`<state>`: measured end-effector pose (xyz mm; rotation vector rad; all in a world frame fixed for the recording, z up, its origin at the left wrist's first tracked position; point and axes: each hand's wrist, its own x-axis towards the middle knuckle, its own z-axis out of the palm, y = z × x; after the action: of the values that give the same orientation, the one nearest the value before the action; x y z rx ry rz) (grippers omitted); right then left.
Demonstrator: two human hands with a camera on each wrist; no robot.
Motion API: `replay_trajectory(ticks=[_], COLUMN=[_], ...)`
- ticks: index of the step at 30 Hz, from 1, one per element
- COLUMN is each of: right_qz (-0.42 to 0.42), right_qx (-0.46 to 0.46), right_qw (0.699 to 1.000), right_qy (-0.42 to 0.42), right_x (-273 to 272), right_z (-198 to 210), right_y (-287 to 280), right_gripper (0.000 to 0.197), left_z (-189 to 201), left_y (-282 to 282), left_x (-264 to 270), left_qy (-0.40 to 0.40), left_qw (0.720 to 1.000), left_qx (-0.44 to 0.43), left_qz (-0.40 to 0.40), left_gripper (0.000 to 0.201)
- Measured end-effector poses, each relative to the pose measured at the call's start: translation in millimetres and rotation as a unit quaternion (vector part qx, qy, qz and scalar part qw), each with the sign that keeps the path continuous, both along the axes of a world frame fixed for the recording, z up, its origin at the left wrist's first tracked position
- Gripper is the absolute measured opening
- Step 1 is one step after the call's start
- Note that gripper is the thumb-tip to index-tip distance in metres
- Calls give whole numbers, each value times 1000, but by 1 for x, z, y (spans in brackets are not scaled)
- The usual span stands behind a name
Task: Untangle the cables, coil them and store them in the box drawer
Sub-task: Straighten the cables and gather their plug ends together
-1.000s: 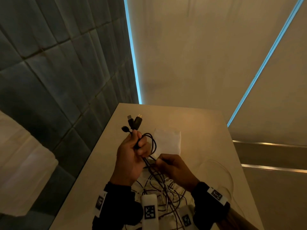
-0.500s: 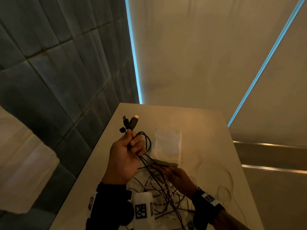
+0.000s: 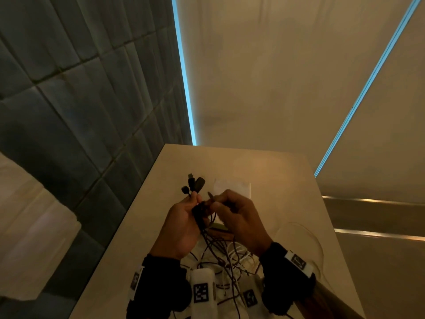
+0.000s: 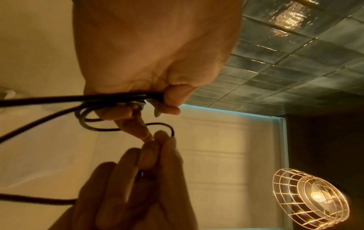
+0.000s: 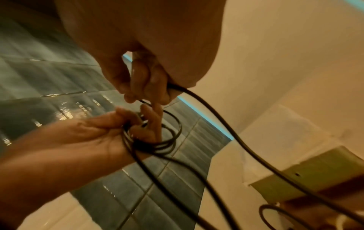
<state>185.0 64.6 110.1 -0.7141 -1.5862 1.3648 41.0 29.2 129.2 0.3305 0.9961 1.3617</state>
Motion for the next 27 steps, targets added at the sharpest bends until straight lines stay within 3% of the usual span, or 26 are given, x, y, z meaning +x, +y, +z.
replay_trajectory(ticks=[3, 7, 12, 20, 22, 26, 27], right_qz=[67, 84, 72, 41, 38, 19, 13], right_qx=[-14, -76, -97, -57, -80, -94, -91], right_qw=[998, 993, 990, 989, 989, 986, 985], right_qy=[-12, -25, -68, -132, -120, -137, -149], right_x=[-3, 1, 7, 10, 13, 19, 19], right_z=[-5, -24, -61, -118, -134, -152, -154], right_y=[-9, -11, -6, -2, -4, -5, -3], right_gripper=[13, 17, 34, 36, 28, 61, 57], left_z=[8, 15, 11, 10, 14, 14, 13], left_y=[0, -2, 1, 2, 1, -1, -1], left_x=[-1, -3, -4, -7, -11, -13, -13], left_qy=[-39, -85, -65, -55, -40, -15, -14], left_qw=[999, 992, 989, 988, 986, 986, 986], left_qx=[25, 90, 127, 137, 147, 148, 145], left_qz=[-9, 23, 35, 52, 59, 71, 76], left_gripper=[40, 33, 30, 28, 30, 30, 30])
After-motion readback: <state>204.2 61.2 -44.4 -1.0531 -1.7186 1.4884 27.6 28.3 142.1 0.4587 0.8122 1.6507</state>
